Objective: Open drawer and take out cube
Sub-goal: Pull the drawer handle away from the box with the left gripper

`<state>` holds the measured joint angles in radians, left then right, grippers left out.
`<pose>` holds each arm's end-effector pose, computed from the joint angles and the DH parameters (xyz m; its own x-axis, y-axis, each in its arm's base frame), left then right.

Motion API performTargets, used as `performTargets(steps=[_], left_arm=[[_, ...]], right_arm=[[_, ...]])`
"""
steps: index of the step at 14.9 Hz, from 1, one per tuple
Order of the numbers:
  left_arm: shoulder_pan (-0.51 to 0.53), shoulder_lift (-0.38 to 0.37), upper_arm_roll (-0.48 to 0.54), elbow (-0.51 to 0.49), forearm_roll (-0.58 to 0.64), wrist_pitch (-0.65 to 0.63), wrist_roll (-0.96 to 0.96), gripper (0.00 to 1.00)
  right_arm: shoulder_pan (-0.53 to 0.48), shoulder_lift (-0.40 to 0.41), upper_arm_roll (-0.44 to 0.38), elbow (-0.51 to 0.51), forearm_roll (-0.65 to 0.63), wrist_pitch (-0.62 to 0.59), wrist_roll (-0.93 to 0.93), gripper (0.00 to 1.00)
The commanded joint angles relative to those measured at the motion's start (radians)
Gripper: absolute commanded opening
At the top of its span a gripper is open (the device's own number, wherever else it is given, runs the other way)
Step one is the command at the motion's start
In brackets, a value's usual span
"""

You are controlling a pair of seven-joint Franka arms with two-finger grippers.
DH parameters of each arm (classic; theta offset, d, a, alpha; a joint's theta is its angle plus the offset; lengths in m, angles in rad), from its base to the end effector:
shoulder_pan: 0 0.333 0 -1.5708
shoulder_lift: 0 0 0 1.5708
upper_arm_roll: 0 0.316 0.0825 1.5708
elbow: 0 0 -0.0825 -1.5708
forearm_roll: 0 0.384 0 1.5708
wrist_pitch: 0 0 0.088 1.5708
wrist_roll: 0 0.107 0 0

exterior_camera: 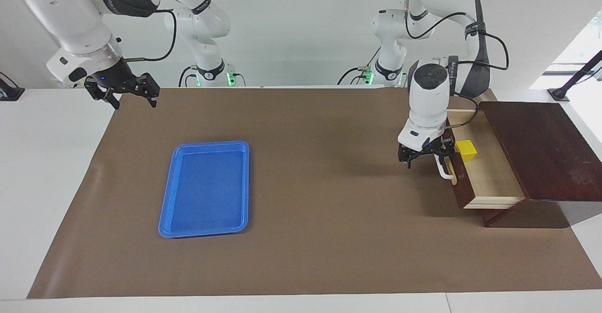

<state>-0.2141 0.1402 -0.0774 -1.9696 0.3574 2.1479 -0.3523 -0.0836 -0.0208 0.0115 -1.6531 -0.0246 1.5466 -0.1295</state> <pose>0.5707 -0.1547 0.4068 0.9836 -0.1426 0.1104 -0.1087 -0.9571 -0.2686 0.5412 -0.0417 0.5953 0.9945 0.0570 -0.0881 0.0584 -0.9982 0.0135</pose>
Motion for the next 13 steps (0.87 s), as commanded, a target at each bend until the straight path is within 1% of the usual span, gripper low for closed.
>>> performTargets(steps=[1,2,3,4,6,7,9,11,13], left_arm=[[-0.019,-0.010,0.008,0.005,-0.024,-0.037,-0.013,1.00],[-0.018,-0.010,0.008,0.011,-0.024,-0.045,-0.011,1.00],[-0.014,-0.008,0.008,0.049,-0.040,-0.090,-0.013,1.00],[-0.016,0.024,0.013,0.139,-0.096,-0.179,-0.014,1.00],[-0.005,0.093,0.015,0.373,-0.156,-0.415,-0.023,1.00],[0.005,0.111,0.018,0.449,-0.182,-0.495,-0.027,1.00],[0.097,0.087,0.019,0.463,-0.253,-0.520,-0.052,1.00],[0.200,0.056,0.019,0.460,-0.306,-0.531,-0.131,1.00],[0.261,0.029,0.021,0.417,-0.311,-0.524,-0.283,1.00]], right_arm=[[-0.001,-0.031,0.001,-0.042,0.017,0.027,-0.021,1.00],[-0.001,-0.031,0.001,-0.040,0.017,0.027,-0.021,1.00],[-0.002,-0.031,0.001,-0.040,0.017,0.026,-0.022,1.00],[-0.004,-0.031,0.001,-0.039,0.017,0.026,-0.022,1.00],[-0.008,-0.031,-0.001,-0.039,0.017,0.026,-0.027,1.00],[-0.010,-0.031,-0.001,-0.039,0.017,0.026,-0.029,1.00],[-0.010,-0.031,-0.001,-0.039,0.017,0.026,-0.029,1.00],[-0.008,-0.030,-0.001,-0.039,0.017,0.027,-0.029,1.00],[-0.008,-0.031,-0.001,-0.039,0.017,0.027,-0.029,1.00]])
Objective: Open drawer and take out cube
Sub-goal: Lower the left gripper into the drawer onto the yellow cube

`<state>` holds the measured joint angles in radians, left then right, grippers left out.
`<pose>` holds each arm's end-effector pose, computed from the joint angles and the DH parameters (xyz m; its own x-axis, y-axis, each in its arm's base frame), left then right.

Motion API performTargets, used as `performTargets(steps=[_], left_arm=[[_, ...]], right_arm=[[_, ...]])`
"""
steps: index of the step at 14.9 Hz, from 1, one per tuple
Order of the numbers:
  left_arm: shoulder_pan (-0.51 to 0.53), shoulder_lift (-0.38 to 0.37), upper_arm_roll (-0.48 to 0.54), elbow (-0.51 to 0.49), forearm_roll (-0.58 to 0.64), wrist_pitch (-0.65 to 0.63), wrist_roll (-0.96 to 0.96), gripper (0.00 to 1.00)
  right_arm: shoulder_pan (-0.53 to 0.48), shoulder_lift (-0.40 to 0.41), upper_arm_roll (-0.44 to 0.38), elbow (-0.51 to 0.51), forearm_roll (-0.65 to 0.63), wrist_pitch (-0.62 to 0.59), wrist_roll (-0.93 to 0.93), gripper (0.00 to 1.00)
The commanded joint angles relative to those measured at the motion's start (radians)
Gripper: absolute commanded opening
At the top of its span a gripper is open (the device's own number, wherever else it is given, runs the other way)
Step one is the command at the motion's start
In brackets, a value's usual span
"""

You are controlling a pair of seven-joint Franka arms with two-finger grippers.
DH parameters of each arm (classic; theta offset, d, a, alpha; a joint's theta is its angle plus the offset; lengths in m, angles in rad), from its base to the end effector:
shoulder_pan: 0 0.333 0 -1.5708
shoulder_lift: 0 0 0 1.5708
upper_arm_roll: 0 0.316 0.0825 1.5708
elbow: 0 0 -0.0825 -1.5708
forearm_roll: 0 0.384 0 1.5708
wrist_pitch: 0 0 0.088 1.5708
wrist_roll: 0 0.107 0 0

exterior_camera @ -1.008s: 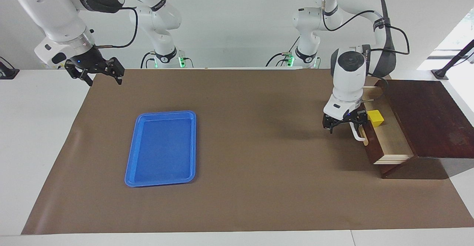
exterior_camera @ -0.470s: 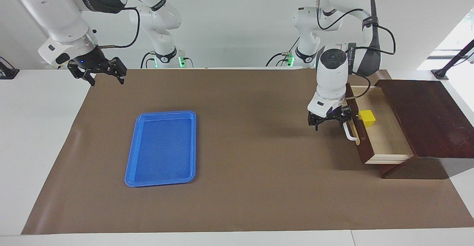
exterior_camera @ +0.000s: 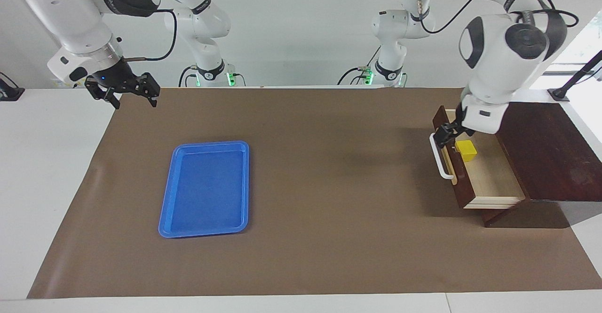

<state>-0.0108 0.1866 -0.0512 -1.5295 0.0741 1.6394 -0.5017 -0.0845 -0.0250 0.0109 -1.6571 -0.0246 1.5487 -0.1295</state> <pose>0.6106 -0.0279 0.5412 0.9067 0.4202 -0.0364 0.4156 -0.9048 -0.0927 0.5400 -0.0424 0.5959 0.9948 0.0555 -0.0858 0.0569 -0.9983 0.0139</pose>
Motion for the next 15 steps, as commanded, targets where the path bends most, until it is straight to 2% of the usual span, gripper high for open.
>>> performTargets(steps=[1,6,9,12,15], left_arm=[[0.098,-0.027,-0.006,-0.049,-0.028,0.000,-0.228,1.00],[0.187,-0.073,-0.006,-0.156,-0.031,0.100,-0.666,1.00],[0.187,-0.124,-0.006,-0.292,-0.033,0.261,-0.890,1.00],[0.164,-0.180,-0.009,-0.435,-0.033,0.383,-1.052,1.00],[0.143,-0.194,-0.009,-0.481,-0.033,0.419,-1.097,1.00]], right_arm=[[-0.008,-0.027,0.001,-0.035,0.017,0.025,-0.029,1.00],[-0.001,-0.026,0.000,-0.036,0.017,0.028,-0.019,1.00],[0.002,-0.027,0.001,-0.039,0.017,0.037,-0.002,1.00],[0.002,-0.027,0.000,-0.042,0.017,0.036,-0.002,1.00],[0.002,-0.029,0.001,-0.043,0.017,0.034,0.001,1.00]])
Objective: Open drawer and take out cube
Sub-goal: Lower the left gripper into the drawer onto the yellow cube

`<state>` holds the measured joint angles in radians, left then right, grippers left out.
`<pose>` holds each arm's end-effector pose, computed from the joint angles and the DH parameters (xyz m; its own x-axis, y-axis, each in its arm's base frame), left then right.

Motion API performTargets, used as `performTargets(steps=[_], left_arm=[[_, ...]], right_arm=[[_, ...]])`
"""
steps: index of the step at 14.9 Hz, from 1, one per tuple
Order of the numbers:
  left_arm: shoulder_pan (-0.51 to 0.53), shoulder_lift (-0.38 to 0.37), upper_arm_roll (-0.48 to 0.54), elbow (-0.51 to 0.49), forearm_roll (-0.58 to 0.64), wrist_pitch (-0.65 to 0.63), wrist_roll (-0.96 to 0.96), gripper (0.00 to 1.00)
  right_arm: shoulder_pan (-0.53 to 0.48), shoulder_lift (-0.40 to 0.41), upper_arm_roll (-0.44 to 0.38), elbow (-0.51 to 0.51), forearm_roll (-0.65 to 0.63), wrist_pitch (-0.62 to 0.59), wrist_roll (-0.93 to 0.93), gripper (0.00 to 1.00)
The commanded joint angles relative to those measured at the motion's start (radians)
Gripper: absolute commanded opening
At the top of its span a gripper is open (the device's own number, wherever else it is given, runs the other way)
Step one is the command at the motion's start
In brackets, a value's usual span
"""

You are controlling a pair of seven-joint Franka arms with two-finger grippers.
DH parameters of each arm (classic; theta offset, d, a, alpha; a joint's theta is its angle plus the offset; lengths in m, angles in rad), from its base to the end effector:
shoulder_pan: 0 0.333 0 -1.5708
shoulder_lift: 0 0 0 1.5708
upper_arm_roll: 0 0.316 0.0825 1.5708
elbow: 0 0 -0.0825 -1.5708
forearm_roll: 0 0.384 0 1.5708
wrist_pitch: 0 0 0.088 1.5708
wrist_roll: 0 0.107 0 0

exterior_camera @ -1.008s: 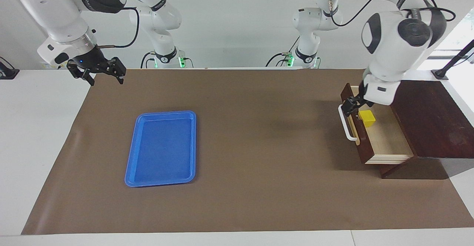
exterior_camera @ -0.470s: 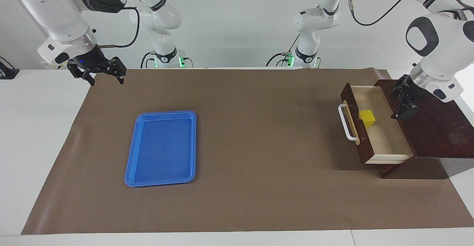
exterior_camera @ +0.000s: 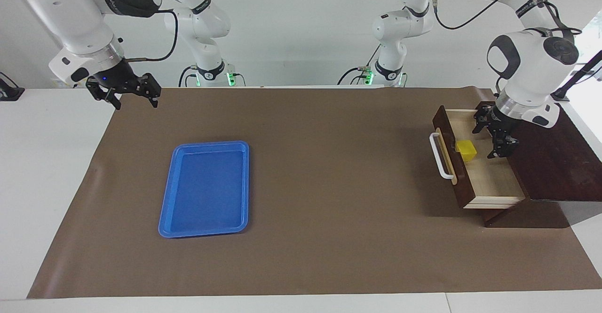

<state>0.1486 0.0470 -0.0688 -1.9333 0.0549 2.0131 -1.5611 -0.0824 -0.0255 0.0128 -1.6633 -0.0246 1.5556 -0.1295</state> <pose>0.5717 0.0494 0.4636 -0.0482 0.9977 0.0474 0.9984 0.0467 0.0319 0.5405 -0.0403 0.5938 0.9946 0.0597 -0.0846 0.0611 -0.9980 0.0141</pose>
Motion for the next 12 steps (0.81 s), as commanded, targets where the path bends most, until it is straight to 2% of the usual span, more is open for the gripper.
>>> performTargets(steps=[1,4,9,10,11,12], left_arm=[[-0.018,-0.055,0.009,-0.081,-0.013,0.062,-0.037,1.00],[-0.018,-0.053,0.009,-0.102,-0.013,0.091,-0.037,1.00],[-0.018,-0.059,0.007,-0.157,-0.013,0.148,-0.037,1.00],[-0.018,-0.058,0.007,-0.154,-0.013,0.148,-0.040,0.90],[-0.018,-0.055,0.009,-0.147,-0.013,0.150,-0.054,0.58],[-0.017,-0.049,0.007,-0.133,-0.015,0.148,-0.069,0.17]], right_arm=[[0.000,-0.027,-0.001,-0.038,0.017,0.027,0.001,1.00],[0.000,-0.028,-0.001,-0.038,0.017,0.027,0.005,1.00],[0.036,-0.039,-0.001,-0.085,0.018,0.063,0.120,1.00],[0.039,-0.039,-0.001,-0.093,0.020,0.064,0.146,1.00],[0.041,-0.036,0.001,-0.096,0.031,0.064,0.187,1.00],[0.041,-0.031,0.001,-0.098,0.052,0.066,0.230,1.00]])
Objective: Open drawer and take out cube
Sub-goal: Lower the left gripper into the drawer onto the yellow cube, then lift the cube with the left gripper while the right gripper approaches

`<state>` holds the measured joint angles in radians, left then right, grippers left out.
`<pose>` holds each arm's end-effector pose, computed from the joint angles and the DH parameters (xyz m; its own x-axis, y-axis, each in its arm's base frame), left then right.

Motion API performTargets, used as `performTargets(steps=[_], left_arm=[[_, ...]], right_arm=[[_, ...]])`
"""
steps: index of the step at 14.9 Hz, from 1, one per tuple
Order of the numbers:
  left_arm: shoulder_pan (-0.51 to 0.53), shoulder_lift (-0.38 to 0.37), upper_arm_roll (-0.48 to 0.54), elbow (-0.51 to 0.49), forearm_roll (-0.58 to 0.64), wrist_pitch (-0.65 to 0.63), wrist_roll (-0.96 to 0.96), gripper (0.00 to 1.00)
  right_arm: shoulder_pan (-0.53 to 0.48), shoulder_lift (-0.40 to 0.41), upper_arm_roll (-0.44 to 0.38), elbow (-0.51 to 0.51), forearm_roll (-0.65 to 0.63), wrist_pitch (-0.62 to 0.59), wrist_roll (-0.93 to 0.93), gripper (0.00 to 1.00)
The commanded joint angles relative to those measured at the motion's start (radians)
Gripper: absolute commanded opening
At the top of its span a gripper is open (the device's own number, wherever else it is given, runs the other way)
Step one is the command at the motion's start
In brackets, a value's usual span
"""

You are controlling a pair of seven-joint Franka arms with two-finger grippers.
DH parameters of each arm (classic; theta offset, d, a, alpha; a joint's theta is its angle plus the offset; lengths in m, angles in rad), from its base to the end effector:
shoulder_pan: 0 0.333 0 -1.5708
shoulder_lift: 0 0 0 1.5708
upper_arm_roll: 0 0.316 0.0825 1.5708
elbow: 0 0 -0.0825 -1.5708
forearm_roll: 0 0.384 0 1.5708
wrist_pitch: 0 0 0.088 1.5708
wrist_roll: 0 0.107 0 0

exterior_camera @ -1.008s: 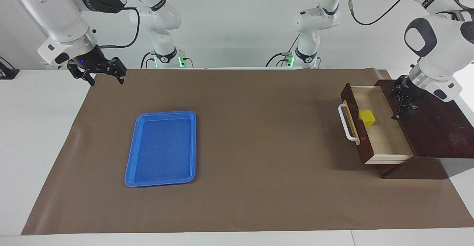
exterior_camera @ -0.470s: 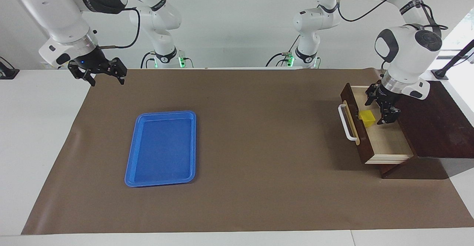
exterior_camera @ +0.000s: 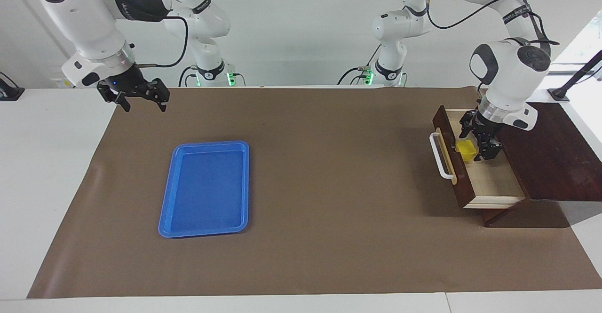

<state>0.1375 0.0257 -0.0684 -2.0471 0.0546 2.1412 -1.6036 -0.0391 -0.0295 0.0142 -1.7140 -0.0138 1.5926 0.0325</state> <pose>0.5605 0.0413 0.4337 -0.0754 0.9962 0.0438 0.9950 0.0723 0.0692 0.5416 -0.0148 0.5751 0.9942 -0.0570 -0.0913 -0.0557 -0.9983 0.0171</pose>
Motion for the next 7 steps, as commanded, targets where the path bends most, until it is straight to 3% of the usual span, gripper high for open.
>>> performTargets(steps=[1,3,7], left_arm=[[-0.003,-0.023,0.007,0.004,-0.015,0.008,-0.029,0.00],[-0.002,-0.007,0.009,0.046,-0.015,-0.030,-0.030,0.00],[-0.010,0.066,0.006,0.322,-0.013,-0.283,-0.030,0.00]], right_arm=[[0.007,-0.020,0.003,-0.050,0.061,0.027,0.120,1.00],[0.059,0.000,0.004,-0.056,0.095,0.030,0.289,1.00],[0.139,0.045,0.004,-0.065,0.211,0.073,0.577,1.00]])
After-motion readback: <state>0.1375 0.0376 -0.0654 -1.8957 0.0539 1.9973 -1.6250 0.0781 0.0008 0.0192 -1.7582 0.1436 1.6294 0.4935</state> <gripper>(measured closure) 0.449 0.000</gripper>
